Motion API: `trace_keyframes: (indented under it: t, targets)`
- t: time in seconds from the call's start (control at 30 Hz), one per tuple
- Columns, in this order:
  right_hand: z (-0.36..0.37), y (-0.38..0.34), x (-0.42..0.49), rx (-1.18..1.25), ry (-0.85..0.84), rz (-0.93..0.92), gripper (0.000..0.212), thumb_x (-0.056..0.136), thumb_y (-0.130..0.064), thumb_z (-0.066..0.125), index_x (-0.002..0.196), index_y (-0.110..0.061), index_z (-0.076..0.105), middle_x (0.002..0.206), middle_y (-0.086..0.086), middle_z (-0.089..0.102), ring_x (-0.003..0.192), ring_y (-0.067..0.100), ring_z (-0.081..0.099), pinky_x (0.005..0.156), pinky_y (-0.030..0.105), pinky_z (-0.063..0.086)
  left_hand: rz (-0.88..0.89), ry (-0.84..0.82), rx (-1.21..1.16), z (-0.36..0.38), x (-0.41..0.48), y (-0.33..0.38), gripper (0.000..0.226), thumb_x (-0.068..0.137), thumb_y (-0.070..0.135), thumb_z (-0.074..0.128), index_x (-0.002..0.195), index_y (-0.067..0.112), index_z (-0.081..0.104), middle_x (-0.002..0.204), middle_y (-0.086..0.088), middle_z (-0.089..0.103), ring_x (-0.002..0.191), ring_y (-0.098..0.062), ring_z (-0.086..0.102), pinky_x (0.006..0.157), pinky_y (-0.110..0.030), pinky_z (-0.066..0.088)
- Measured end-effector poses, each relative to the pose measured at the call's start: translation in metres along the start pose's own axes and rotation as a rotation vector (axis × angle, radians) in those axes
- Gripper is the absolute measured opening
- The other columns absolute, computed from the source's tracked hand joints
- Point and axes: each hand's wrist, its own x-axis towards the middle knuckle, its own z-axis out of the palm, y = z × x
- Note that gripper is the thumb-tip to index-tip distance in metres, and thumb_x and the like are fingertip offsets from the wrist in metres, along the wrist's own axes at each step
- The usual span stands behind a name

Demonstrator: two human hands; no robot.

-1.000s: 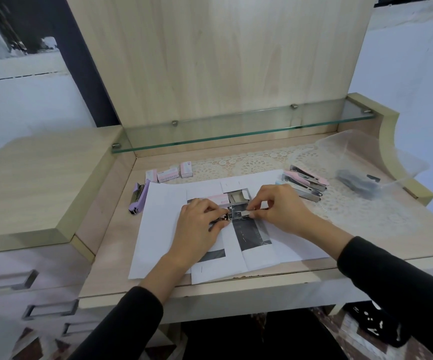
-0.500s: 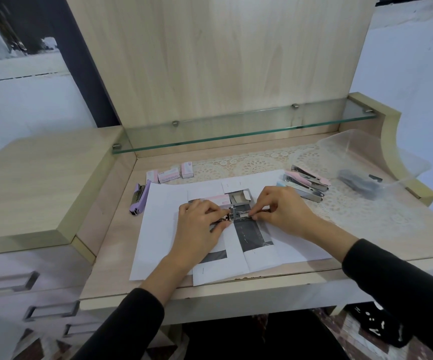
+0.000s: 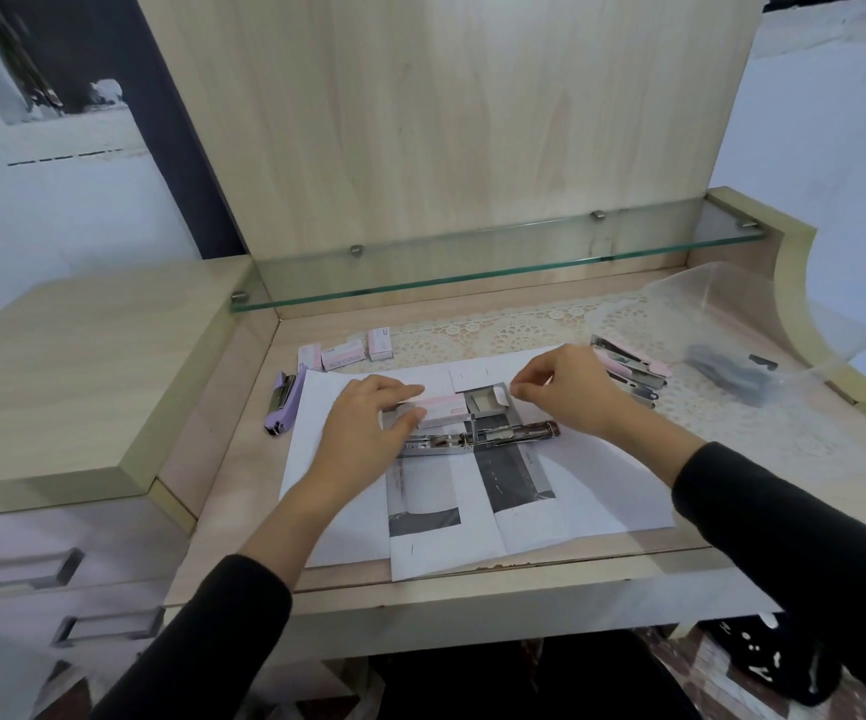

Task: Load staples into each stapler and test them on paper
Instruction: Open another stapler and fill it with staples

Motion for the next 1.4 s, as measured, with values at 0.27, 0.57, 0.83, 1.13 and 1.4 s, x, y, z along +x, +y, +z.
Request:
trace_keyframes:
  t: [0.27, 0.57, 0.83, 1.13, 1.4]
  targets:
    - [0.015, -0.011, 0.013, -0.014, -0.030, 0.091, 0.006, 0.077, -0.011, 0.069, 0.080, -0.007, 0.073, 0.065, -0.001, 0.058, 0.049, 0.009, 0.046, 0.046, 0.016, 0.040, -0.112, -0.213, 0.049, -0.001, 0.016, -0.011, 0.039, 0.079, 0.028, 0.070, 0.116, 0.017, 0.063, 0.101, 0.000, 0.059, 0.089, -0.013, 0.053, 0.081, -0.022, 0.039]
    - [0.027, -0.020, 0.019, 0.065, -0.035, 0.108, 0.008, 0.077, -0.006, 0.069, 0.083, -0.004, 0.073, 0.067, 0.001, 0.060, 0.046, 0.003, 0.047, 0.041, 0.006, 0.036, -0.103, -0.208, -0.007, 0.008, 0.023, -0.004, 0.037, 0.076, 0.027, 0.074, 0.111, 0.018, 0.067, 0.099, 0.003, 0.060, 0.085, -0.012, 0.054, 0.082, -0.026, 0.045]
    - [0.029, -0.021, 0.021, 0.148, -0.058, 0.127, 0.010, 0.080, -0.001, 0.063, 0.084, -0.002, 0.072, 0.048, -0.004, 0.052, 0.036, 0.006, 0.047, 0.031, 0.008, 0.032, -0.102, -0.227, 0.008, 0.008, 0.028, -0.004, 0.035, 0.076, 0.028, 0.073, 0.110, 0.019, 0.067, 0.099, 0.004, 0.059, 0.086, -0.012, 0.053, 0.083, -0.027, 0.046]
    - [0.022, -0.005, 0.023, 0.137, -0.065, 0.114, 0.010, 0.080, -0.004, 0.064, 0.086, -0.007, 0.072, 0.054, -0.003, 0.058, 0.034, -0.005, 0.048, 0.042, 0.003, 0.039, -0.068, -0.163, 0.054, -0.009, 0.056, -0.020, 0.033, 0.078, 0.026, 0.071, 0.110, 0.017, 0.066, 0.099, 0.004, 0.060, 0.082, -0.010, 0.054, 0.076, -0.023, 0.041]
    - [0.013, -0.002, 0.012, 0.108, -0.066, 0.039, 0.010, 0.081, -0.006, 0.064, 0.085, -0.007, 0.073, 0.058, -0.011, 0.057, 0.050, 0.002, 0.053, 0.062, 0.016, 0.048, -0.091, -0.131, 0.285, -0.004, 0.107, -0.039, 0.036, 0.082, 0.031, 0.066, 0.115, 0.015, 0.064, 0.109, -0.003, 0.063, 0.098, -0.020, 0.055, 0.077, -0.028, 0.038]
